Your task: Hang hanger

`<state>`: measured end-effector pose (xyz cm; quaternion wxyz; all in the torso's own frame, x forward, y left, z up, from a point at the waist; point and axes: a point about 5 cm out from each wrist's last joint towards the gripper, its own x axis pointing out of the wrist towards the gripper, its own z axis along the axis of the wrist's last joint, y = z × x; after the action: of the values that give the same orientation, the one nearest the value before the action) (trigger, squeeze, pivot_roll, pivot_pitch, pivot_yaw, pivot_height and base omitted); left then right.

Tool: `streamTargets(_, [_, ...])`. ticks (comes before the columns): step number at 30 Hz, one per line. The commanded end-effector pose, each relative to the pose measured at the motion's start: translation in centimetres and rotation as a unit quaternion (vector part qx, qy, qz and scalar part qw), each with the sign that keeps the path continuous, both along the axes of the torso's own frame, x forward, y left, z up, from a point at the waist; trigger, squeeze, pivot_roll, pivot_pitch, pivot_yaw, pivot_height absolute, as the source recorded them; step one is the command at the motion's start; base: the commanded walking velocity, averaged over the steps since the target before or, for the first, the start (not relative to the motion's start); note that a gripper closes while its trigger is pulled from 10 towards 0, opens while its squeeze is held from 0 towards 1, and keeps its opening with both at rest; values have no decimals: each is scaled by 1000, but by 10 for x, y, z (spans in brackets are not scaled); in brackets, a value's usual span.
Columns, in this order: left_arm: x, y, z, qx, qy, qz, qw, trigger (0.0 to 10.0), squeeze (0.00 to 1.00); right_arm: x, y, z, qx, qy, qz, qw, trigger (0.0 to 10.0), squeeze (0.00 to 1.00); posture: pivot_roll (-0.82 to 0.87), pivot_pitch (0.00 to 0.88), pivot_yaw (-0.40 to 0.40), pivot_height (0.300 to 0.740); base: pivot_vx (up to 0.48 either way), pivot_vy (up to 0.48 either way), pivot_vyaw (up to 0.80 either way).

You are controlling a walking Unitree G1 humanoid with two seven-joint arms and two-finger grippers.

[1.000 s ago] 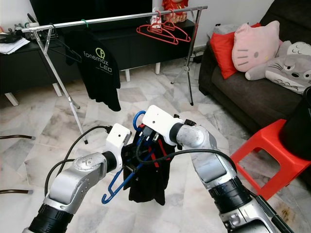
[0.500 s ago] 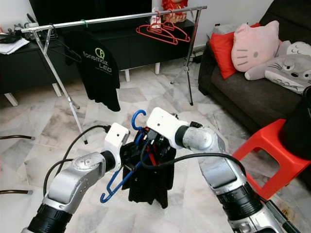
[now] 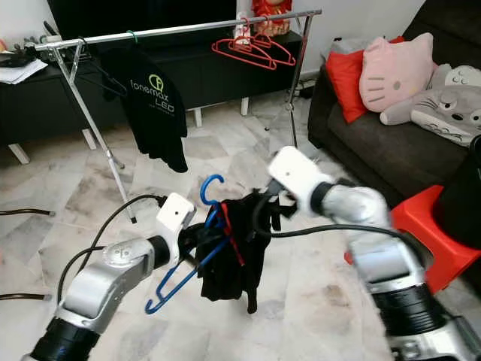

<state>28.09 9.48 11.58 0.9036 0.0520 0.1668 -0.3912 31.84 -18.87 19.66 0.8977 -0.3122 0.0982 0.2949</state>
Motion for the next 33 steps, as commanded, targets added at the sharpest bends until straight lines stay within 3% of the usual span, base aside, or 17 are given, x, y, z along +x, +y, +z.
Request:
streamTargets(1, [-5,-5,10,-8,-30,-42,999,10000,0,-1,-10,-2,-2,9,1,1000,10000,0,-84,3,-46,740,0,0,0])
streamTargets(4, [-11,2,9,1,-28,-74,997,10000,0,-6,-20,-10,-5,41,31,999,10000,0,-84,3,-46,740,0,0,0])
streamTargets(10, [-18,4,8,5,-21,-124,992,10000,0,-12,-24,-26,-9,94,81,992,10000,0,-85,9,-44,740,0,0,0])
streamTargets(12, [-23,2,9,4,-15,-156,988,10000,0,-18,-25,-37,-18,127,115,985,10000,0,-81,10,-45,740,0,0,0])
streamTargets(20, [-33,-1,11,-2,-1,-211,977,10000,0,-28,-20,-45,-10,171,194,966,10000,0,-82,18,-42,740,0,0,0])
streamTargets(21, [-37,-3,13,-6,2,-227,974,10000,0,-32,-17,-46,-8,182,221,958,10000,0,-80,24,-40,740,0,0,0])
streamTargets(33, [-38,-1,19,-2,-2,-243,970,10000,0,-32,-16,-56,6,228,267,936,10000,0,-76,32,-39,740,0,0,0])
